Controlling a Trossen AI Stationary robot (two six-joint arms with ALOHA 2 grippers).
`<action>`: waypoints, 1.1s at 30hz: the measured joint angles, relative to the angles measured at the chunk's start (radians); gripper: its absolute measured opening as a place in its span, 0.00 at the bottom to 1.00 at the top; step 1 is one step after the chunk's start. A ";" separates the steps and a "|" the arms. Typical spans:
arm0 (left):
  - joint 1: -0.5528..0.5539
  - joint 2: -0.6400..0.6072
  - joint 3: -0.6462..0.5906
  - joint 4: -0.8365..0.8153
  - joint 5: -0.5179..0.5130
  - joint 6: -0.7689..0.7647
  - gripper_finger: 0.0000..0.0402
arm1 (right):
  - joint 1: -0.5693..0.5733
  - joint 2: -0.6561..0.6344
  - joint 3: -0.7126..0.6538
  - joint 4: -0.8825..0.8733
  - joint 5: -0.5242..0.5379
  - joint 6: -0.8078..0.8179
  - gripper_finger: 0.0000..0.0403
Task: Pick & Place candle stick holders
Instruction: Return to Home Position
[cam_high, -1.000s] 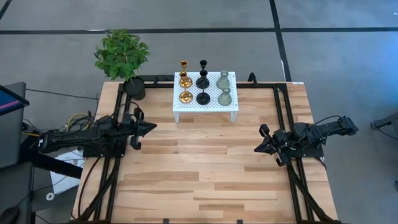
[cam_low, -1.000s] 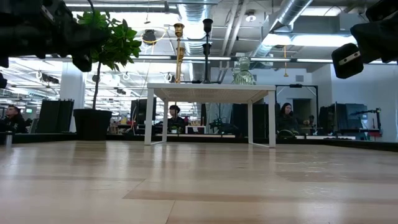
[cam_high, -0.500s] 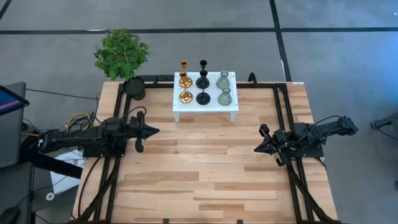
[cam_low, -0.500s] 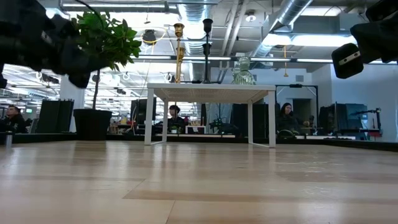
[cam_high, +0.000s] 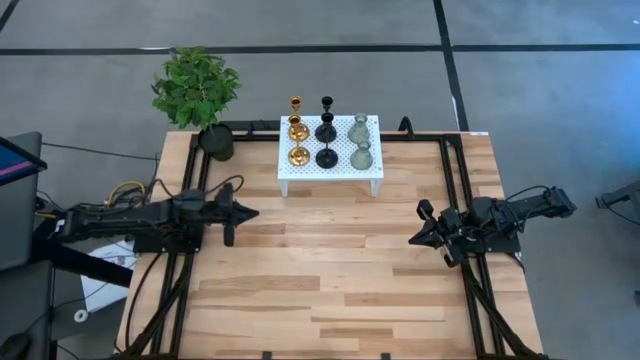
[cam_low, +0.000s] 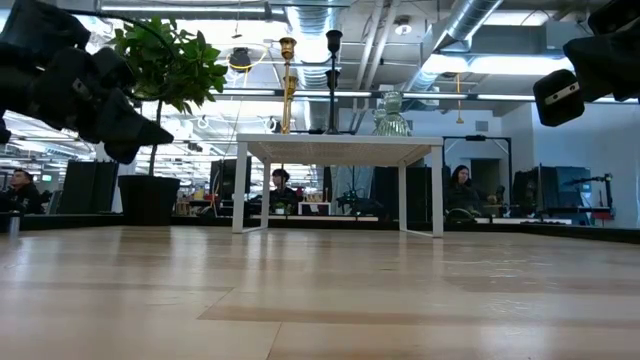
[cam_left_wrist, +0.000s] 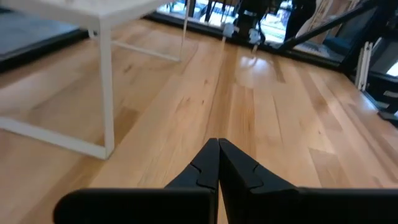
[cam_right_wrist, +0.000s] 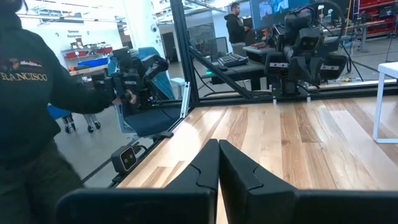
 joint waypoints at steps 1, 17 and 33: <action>0.000 0.013 0.000 0.000 0.000 -0.001 0.01 | 0.000 0.000 0.000 0.000 0.000 0.000 0.00; 0.000 0.148 0.000 0.005 0.000 -0.004 0.01 | 0.000 0.000 0.000 0.000 0.000 0.000 0.00; 0.000 -0.112 0.000 0.076 0.000 -0.005 0.01 | 0.000 0.000 0.000 -0.001 0.000 0.000 0.00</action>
